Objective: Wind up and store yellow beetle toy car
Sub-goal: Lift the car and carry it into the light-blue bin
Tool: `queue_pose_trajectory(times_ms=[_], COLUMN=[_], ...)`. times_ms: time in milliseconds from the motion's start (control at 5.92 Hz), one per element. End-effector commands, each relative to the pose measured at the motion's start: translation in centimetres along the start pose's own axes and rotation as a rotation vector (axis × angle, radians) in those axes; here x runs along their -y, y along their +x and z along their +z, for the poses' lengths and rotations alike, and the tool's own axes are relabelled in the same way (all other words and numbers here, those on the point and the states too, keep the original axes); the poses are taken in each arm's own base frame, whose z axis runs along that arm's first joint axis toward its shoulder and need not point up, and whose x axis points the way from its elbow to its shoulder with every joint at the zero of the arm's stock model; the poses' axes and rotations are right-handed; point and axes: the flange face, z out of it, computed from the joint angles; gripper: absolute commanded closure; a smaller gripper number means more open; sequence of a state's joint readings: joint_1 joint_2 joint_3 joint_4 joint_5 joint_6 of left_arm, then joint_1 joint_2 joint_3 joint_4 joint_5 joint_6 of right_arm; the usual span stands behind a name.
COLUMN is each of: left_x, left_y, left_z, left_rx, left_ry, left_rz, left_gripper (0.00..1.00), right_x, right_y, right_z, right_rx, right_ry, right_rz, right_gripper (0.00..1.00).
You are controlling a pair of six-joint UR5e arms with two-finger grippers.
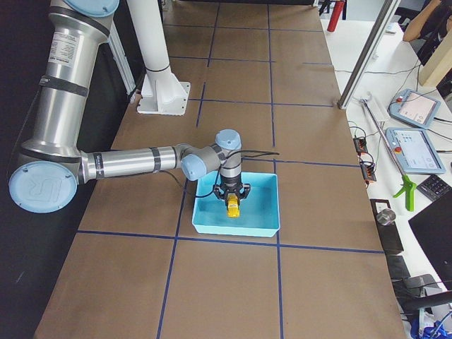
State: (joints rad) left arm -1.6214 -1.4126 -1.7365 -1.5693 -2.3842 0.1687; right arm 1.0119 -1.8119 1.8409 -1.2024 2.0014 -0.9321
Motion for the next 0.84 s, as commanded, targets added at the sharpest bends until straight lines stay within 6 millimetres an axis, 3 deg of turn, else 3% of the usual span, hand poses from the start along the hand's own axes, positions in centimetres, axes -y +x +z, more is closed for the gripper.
queue_pose_trajectory(times_ms=[0, 338, 675], left_x=[0.0, 0.0, 0.0], left_y=[0.0, 0.0, 0.0], left_z=[0.0, 0.0, 0.0], left_rx=[0.000, 0.000, -0.001], left_ry=[0.000, 0.000, 0.000], left_rz=[0.000, 0.000, 0.000], left_gripper=[0.00, 0.00, 0.00], right_x=[-1.4, -1.7, 0.4], right_y=[0.5, 0.6, 1.3], right_z=[3.2, 4.3, 4.4], right_rx=[-0.012, -0.011, -0.014], right_ry=[0.014, 0.018, 0.036], right_rz=[0.013, 0.011, -0.001], right_gripper=[0.98, 0.96, 0.88])
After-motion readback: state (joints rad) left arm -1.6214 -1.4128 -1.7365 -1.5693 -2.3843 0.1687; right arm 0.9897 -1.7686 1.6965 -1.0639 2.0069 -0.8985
